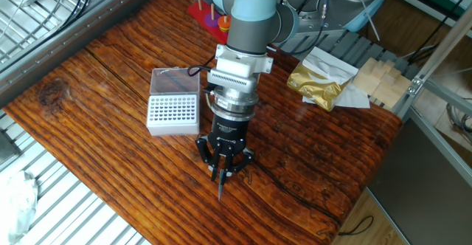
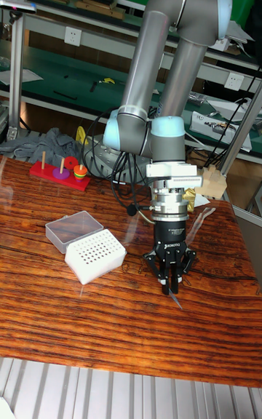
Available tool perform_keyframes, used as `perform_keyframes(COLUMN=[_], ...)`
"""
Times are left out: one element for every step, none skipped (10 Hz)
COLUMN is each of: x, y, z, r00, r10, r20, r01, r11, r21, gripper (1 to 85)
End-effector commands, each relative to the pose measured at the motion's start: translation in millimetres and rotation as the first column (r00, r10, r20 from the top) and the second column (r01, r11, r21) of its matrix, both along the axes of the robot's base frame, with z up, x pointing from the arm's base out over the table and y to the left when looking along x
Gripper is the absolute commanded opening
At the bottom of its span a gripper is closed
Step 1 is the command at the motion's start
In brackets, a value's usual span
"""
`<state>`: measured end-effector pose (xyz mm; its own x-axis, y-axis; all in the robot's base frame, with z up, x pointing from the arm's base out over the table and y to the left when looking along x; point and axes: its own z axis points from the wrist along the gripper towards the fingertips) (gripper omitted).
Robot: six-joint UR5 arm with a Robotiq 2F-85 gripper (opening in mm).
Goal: Insert a medium pipette tip into the holder for medium pipette tips
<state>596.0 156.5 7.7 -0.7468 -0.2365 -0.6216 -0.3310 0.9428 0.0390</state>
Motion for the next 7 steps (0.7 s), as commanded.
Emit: perform_keyframes(x=[2.2,2.1,2.2,2.1,2.1,2.1,1.9], y=[-3.0,-3.4,-3.5,-3.8,-4.2,-4.7,-5.2], z=[0.0,-0.4,-0.6,-0.7,-1.0,-1.2,-1.5], r00=[1.000,1.000,1.000,1.000,1.000,1.000,1.000], r10=[-0.012,-0.012,-0.013,-0.013,-0.013,-0.013,-0.014], r20=[0.001,0.001,0.000,0.000,0.000,0.000,0.000], r01=[0.012,0.012,0.013,0.013,0.013,0.013,0.014], r11=[1.000,1.000,1.000,1.000,1.000,1.000,1.000], r21=[0.008,0.008,0.009,0.009,0.007,0.006,0.007], gripper=[26.0,26.0,25.3,25.0,25.0,24.7,23.7])
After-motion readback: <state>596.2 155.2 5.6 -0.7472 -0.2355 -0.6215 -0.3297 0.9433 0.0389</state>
